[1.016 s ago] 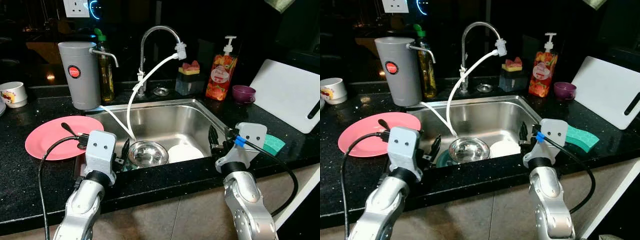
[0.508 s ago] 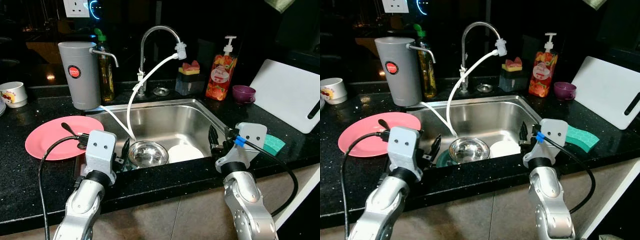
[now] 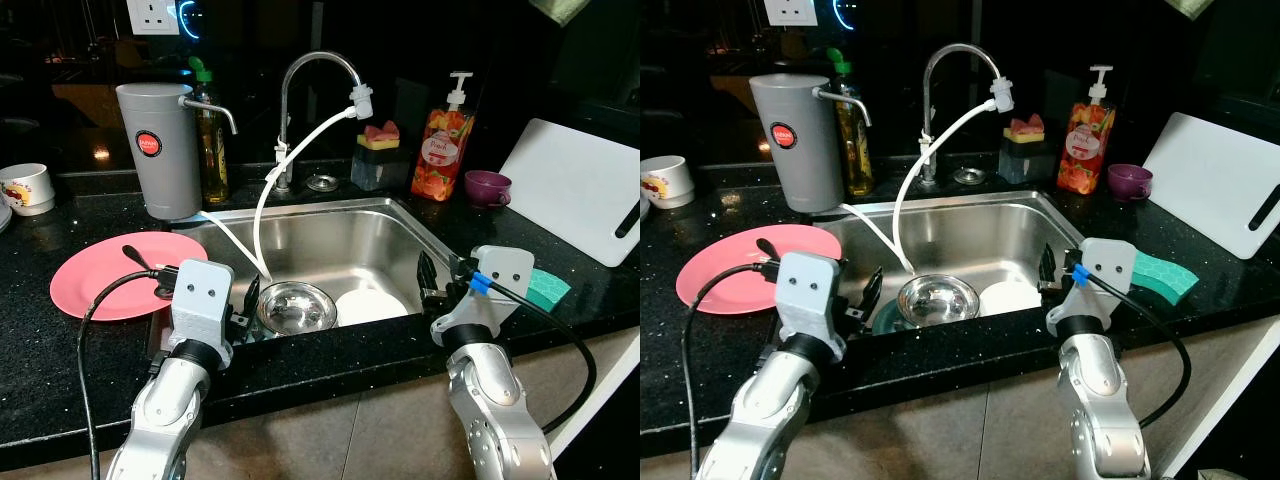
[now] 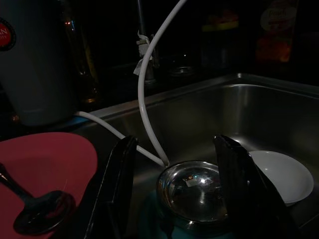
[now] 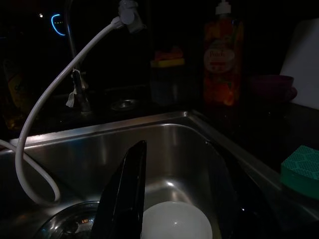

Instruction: Kitchen organization

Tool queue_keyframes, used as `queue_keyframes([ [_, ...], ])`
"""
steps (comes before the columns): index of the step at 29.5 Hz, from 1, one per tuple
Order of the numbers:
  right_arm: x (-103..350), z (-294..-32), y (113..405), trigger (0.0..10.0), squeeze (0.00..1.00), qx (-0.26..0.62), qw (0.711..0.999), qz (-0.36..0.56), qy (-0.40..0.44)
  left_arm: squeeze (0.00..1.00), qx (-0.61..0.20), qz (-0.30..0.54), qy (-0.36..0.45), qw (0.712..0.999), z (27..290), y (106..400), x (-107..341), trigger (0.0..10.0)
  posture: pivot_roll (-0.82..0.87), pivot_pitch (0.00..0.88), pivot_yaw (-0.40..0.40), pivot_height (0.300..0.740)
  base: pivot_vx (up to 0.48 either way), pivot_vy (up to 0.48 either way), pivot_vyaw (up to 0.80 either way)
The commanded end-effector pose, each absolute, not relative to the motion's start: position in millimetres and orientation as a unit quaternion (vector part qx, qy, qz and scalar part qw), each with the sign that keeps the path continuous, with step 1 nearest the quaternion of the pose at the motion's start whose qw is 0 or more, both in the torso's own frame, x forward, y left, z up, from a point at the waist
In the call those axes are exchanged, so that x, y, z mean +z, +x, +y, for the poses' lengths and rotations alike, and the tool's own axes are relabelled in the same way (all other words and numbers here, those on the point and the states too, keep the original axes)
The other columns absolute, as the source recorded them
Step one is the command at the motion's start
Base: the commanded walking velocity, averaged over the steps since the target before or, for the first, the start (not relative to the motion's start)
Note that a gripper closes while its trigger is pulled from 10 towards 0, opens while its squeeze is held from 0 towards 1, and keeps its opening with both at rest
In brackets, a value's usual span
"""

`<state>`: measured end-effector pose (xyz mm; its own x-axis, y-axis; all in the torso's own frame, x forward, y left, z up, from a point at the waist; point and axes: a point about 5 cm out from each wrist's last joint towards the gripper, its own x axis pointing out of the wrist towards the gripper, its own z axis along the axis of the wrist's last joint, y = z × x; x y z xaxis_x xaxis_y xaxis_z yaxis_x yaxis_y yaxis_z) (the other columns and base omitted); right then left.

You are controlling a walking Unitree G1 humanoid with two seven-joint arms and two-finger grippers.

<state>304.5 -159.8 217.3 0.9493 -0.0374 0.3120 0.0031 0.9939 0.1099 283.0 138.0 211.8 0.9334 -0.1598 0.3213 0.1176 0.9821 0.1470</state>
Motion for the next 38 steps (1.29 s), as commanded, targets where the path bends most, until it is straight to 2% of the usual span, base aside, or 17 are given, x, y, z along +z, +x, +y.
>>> queue_keyframes([
  [1,219.3,-161.4,302.8,10.0,0.0,-0.013,0.986,-0.16,0.053,0.0,-0.074,-0.161,0.061,0.982,135.6,284.7,208.1,10.0,0.1,0.054,-0.054,0.74,0.0,0.0,0.0],
  [38,221.1,-160.8,303.9,10.0,0.0,-0.012,0.985,-0.164,0.053,0.0,-0.078,-0.166,0.061,0.981,134.4,286.7,208.6,10.0,0.1,0.044,-0.053,0.74,0.0,0.0,0.0],
])
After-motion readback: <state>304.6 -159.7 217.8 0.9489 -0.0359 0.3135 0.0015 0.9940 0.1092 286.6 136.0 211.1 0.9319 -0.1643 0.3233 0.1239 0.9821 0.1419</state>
